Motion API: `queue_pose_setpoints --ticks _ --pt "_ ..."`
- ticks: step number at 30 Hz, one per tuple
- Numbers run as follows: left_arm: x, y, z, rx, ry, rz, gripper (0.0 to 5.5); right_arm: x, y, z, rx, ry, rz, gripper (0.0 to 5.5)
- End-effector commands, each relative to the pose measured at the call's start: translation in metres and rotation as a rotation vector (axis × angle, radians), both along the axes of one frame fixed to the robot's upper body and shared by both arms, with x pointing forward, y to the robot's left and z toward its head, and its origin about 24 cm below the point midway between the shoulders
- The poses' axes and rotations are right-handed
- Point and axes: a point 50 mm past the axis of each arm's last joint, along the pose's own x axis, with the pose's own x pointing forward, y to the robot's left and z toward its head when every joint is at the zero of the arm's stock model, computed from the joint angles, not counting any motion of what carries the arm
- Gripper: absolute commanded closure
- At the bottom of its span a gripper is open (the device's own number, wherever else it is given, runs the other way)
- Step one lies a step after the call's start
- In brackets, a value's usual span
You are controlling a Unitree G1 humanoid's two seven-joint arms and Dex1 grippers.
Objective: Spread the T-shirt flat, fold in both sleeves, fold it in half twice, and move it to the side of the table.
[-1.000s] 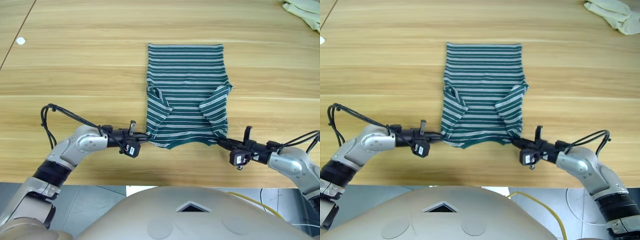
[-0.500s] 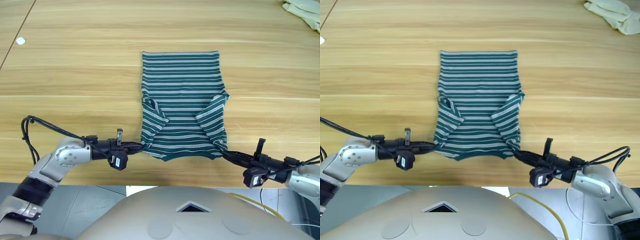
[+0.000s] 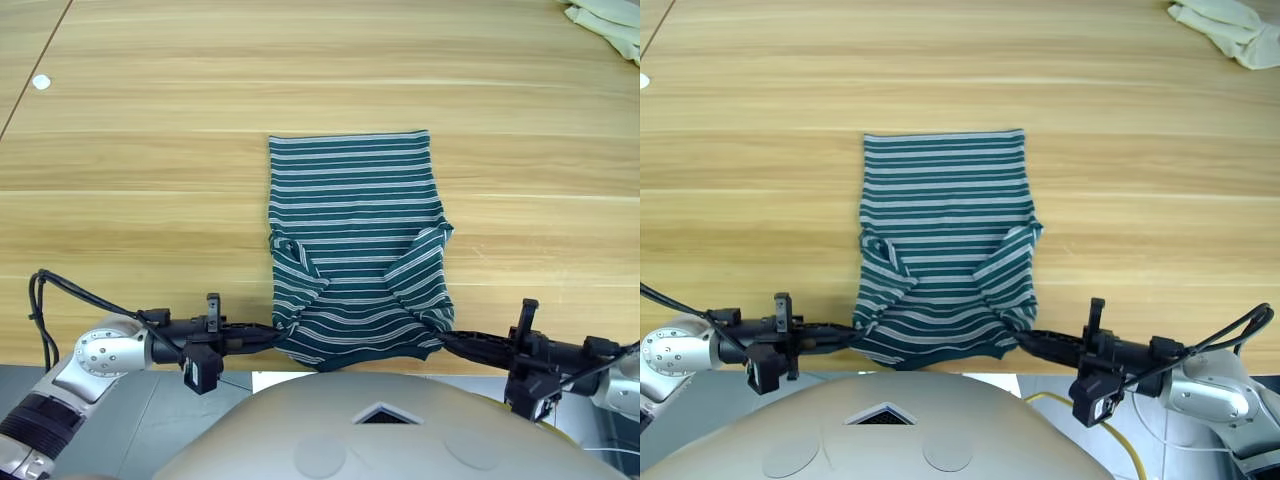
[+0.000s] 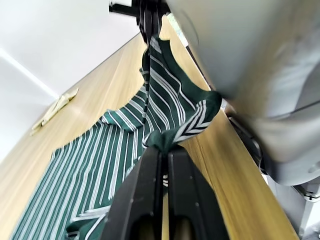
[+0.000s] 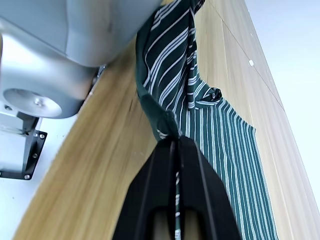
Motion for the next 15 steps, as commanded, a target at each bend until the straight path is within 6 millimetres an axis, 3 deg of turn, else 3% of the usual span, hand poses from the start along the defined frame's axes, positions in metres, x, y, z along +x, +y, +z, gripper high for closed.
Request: queue_pose_setpoints --ticks 1,6,11,15 --pt "-0.004 0.001 -0.004 -0.01 0.011 0.021 5.47 -0.001 0.0 0.004 0.005 -0.002 0.035 5.5" --pt "0.013 0.003 -0.008 -0.022 -0.03 0.129 5.47 0.021 0.003 0.007 0.032 -0.051 -0.015 5.5" --pt "0.058 -0.01 0.003 -0.163 -0.093 0.33 5.47 0.064 0.009 0.017 0.089 -0.148 -0.161 5.5" --pt "0.081 -0.021 0.003 -0.219 -0.066 0.418 5.47 0.092 0.015 0.017 0.096 -0.187 -0.241 5.5"
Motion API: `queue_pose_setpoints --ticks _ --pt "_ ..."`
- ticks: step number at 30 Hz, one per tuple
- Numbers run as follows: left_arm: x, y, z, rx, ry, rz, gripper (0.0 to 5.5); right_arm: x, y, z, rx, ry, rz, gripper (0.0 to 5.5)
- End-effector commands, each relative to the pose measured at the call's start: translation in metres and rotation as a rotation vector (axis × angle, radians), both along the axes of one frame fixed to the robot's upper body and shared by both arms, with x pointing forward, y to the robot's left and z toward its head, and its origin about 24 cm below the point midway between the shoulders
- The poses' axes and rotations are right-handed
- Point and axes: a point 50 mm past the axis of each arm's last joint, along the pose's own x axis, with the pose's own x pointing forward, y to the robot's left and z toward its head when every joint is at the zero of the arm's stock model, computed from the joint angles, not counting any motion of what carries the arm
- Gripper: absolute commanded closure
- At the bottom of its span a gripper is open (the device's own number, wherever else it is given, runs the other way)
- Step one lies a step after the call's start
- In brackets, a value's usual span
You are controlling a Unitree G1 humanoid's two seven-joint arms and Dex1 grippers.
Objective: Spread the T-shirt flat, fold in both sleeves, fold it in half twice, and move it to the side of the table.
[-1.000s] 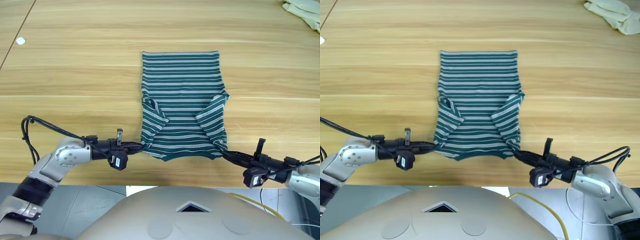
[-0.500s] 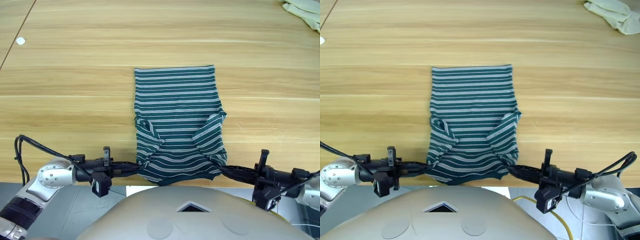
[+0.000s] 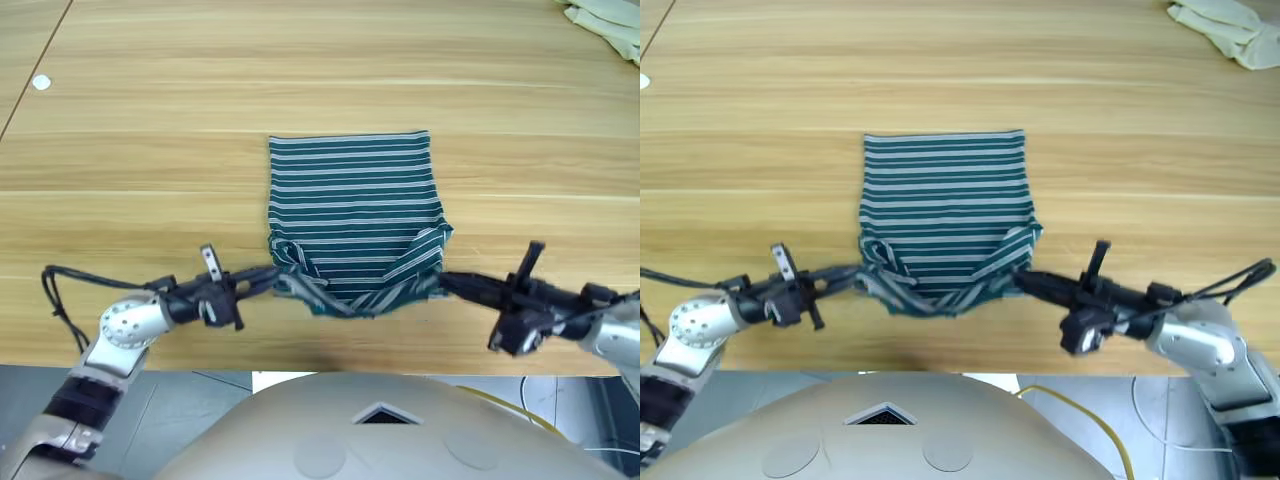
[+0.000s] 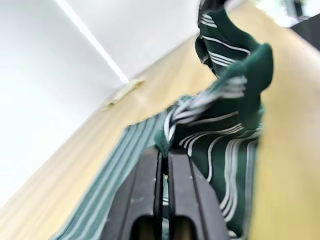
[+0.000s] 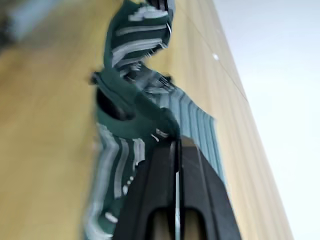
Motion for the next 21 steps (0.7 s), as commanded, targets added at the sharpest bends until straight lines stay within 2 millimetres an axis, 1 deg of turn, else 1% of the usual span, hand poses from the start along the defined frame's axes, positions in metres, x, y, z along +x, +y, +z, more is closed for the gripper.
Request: queue_pose_setpoints --ticks 1,5,6,8,10,14,18,21 --pt "0.023 -0.008 0.0 -0.047 0.021 0.087 5.47 0.024 0.006 0.001 0.018 -0.03 -0.067 5.5" --pt "0.064 -0.015 -0.004 -0.085 0.104 0.234 5.47 0.049 0.011 0.001 0.003 -0.041 -0.139 5.5" --pt "0.071 -0.016 -0.003 -0.098 0.111 0.257 5.47 0.054 0.012 0.0 -0.002 -0.042 -0.155 5.5" --pt "0.09 -0.014 0.004 -0.157 0.137 0.329 5.47 0.072 0.015 -0.004 -0.028 -0.048 -0.213 5.5" --pt "0.105 -0.012 0.006 -0.191 0.161 0.403 5.47 0.089 0.02 -0.008 -0.048 -0.051 -0.256 5.5" --pt "0.121 -0.012 0.005 -0.285 0.252 0.455 5.47 0.108 0.025 -0.01 -0.055 -0.059 -0.295 5.5" --pt "0.142 -0.008 -0.002 -0.371 0.38 0.591 5.47 0.129 0.029 -0.009 -0.063 -0.066 -0.325 5.5" --pt "0.149 -0.011 -0.009 -0.361 0.436 0.637 5.47 0.14 0.027 -0.011 -0.063 -0.061 -0.363 5.5"
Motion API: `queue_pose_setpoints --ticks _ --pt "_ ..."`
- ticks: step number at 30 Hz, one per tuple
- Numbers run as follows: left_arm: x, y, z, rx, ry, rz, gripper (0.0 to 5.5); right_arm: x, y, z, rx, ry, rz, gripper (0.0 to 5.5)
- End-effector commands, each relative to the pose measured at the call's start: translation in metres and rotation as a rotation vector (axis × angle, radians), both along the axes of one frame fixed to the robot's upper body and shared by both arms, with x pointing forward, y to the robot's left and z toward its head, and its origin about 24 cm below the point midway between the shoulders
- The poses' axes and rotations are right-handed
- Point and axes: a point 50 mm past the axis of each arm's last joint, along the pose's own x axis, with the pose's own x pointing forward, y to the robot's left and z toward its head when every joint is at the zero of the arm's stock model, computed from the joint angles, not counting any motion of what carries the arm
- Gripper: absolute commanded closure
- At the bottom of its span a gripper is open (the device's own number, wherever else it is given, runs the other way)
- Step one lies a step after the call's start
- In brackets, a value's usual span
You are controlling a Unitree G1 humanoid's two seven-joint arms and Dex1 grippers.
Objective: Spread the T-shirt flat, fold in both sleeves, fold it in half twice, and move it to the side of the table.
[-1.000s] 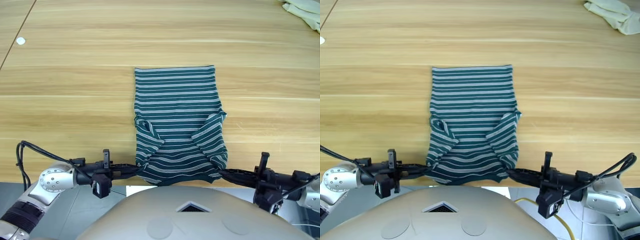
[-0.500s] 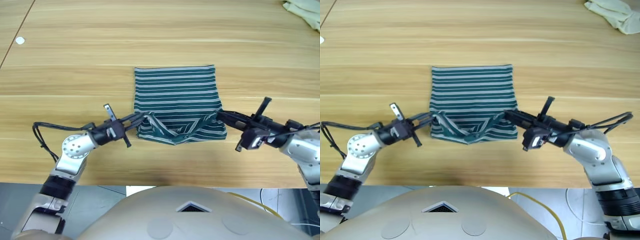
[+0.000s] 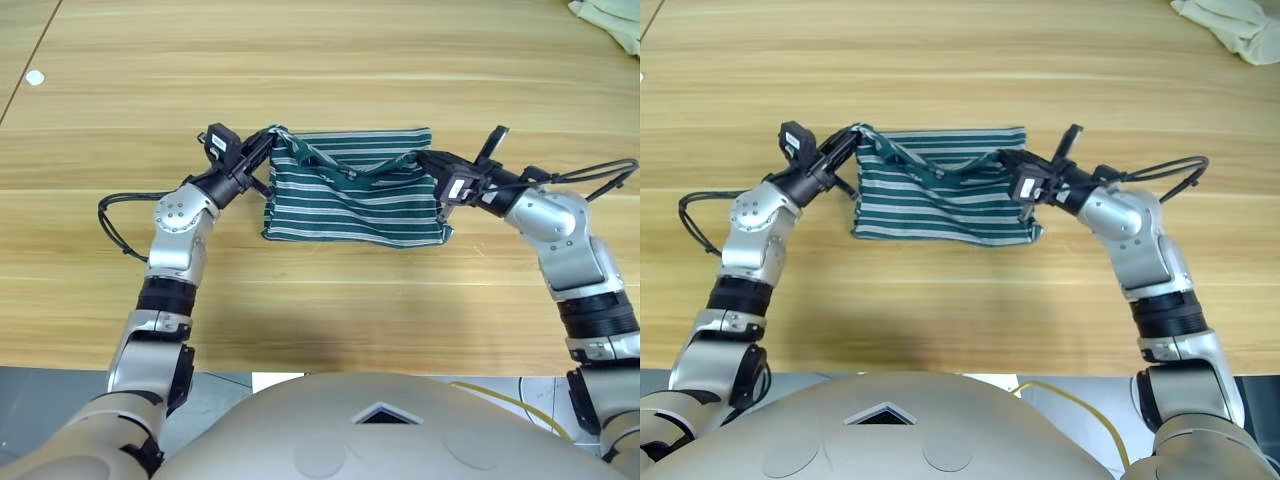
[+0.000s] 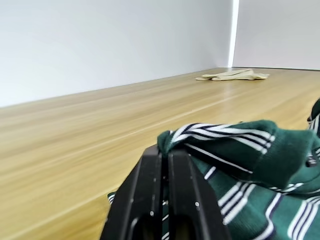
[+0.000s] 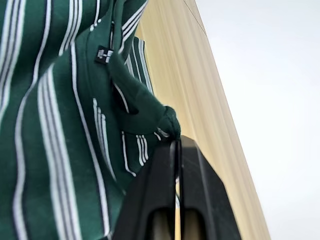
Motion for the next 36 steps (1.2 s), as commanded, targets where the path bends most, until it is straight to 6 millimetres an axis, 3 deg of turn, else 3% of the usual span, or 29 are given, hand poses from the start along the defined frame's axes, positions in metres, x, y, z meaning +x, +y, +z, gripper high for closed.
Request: queue_pose_setpoints --ticks 1,12,17,23,31,36 --pt "0.009 -0.005 -0.005 -0.003 0.072 0.037 5.47 0.015 -0.001 -0.001 -0.002 -0.006 -0.046 5.5" --pt "0.019 -0.019 -0.011 -0.043 0.173 0.045 5.47 0.042 -0.004 -0.014 0.008 -0.003 -0.174 5.5" --pt "0.023 -0.019 -0.01 -0.068 0.195 0.052 5.47 0.053 0.003 -0.026 0.01 0.011 -0.201 5.5" --pt "0.024 -0.027 -0.012 -0.109 0.245 0.014 5.47 0.053 0.012 -0.038 0.006 0.029 -0.189 5.5" --pt "0.033 -0.032 -0.011 -0.176 0.312 0.022 4.19 0.054 0.013 -0.033 0.06 0.001 -0.203 4.18" --pt "0.052 -0.029 -0.009 -0.31 0.422 0.184 3.43 0.059 0.012 -0.028 0.112 -0.023 -0.246 3.32"
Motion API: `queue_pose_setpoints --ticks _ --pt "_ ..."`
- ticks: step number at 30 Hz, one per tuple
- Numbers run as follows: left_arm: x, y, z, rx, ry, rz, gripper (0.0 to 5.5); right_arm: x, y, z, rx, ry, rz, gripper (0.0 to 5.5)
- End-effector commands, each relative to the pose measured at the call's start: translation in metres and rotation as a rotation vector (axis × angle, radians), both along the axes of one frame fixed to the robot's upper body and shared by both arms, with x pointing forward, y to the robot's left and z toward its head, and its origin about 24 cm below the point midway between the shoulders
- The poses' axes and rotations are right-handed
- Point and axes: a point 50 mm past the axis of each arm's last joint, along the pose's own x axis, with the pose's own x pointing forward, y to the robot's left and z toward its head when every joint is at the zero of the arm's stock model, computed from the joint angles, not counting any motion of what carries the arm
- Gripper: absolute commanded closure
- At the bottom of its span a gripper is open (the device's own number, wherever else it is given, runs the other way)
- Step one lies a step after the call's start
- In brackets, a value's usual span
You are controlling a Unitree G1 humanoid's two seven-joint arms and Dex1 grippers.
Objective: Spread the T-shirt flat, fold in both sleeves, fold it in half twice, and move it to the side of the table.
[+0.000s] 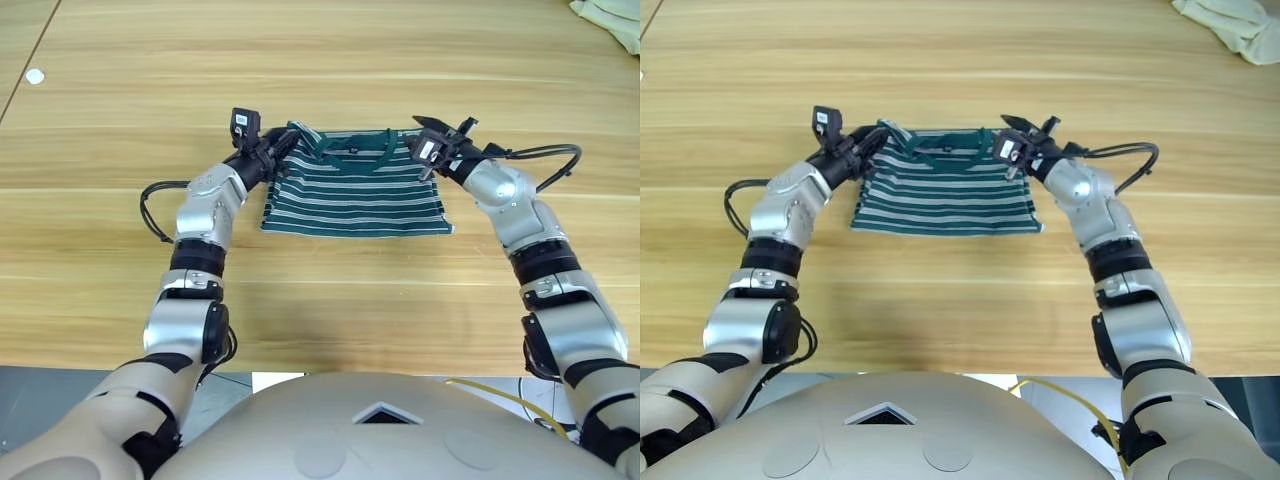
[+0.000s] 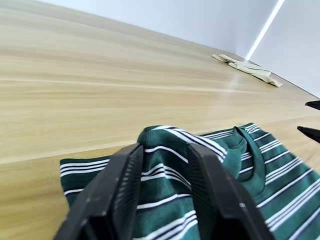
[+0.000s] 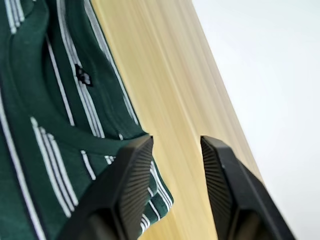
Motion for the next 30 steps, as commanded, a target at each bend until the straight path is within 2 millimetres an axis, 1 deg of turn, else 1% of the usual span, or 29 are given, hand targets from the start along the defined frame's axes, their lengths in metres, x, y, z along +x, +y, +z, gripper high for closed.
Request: queue_pose_setpoints --ticks 1,2,3,4,6,8,9,12,13,17,19,21,24,26,27,30 --pt "0.019 0.002 0.009 -0.09 0.077 0.151 3.33 0.008 0.001 0.01 0.067 -0.044 -0.046 3.21" --pt "0.023 0.005 0.01 -0.113 0.094 0.199 3.16 0.008 0.002 0.011 0.082 -0.049 -0.046 3.03" --pt "0.027 0.01 0.012 -0.137 0.101 0.266 3.0 0.004 0.004 0.015 0.103 -0.06 -0.008 2.86" --pt "0.03 0.02 0.015 -0.154 0.088 0.347 2.77 -0.005 0.007 0.02 0.116 -0.084 0.063 2.61" --pt "0.034 0.045 0.025 -0.157 0.007 0.501 2.49 -0.034 0.009 0.027 0.1 -0.112 0.245 2.29" --pt "0.034 0.066 0.036 -0.13 -0.097 0.593 2.42 -0.064 0.005 0.022 0.009 -0.076 0.384 1.97" --pt "0.033 0.074 0.042 -0.115 -0.15 0.616 2.42 -0.077 0.0 0.015 -0.049 -0.035 0.426 1.77" --pt "0.028 0.086 0.05 -0.067 -0.256 0.631 2.42 -0.099 -0.017 -0.007 -0.194 0.102 0.468 1.28" --pt "0.026 0.089 0.051 -0.052 -0.281 0.629 2.42 -0.104 -0.022 -0.015 -0.234 0.145 0.471 1.19" --pt "0.017 0.095 0.058 0.028 -0.4 0.601 2.42 -0.118 -0.038 -0.051 -0.439 0.272 0.438 0.5" --pt "0.013 0.095 0.059 0.059 -0.438 0.586 2.42 -0.123 -0.036 -0.055 -0.44 0.277 0.444 0.22" --pt "0.012 0.091 0.06 0.091 -0.461 0.568 2.42 -0.126 -0.031 -0.052 -0.408 0.254 0.463 0.12" --pt "0.011 0.087 0.062 0.113 -0.491 0.554 2.42 -0.14 -0.018 -0.037 -0.301 0.224 0.564 0.12" --pt "0.01 0.085 0.064 0.126 -0.51 0.547 2.42 -0.155 -0.008 -0.017 -0.181 0.187 0.664 0.12" --pt "0.009 0.085 0.064 0.133 -0.519 0.541 2.42 -0.159 -0.005 -0.005 -0.117 0.151 0.692 0.12" --pt "0.007 0.083 0.065 0.151 -0.539 0.522 2.42 -0.156 -0.003 0.029 0.031 0.043 0.691 0.12"
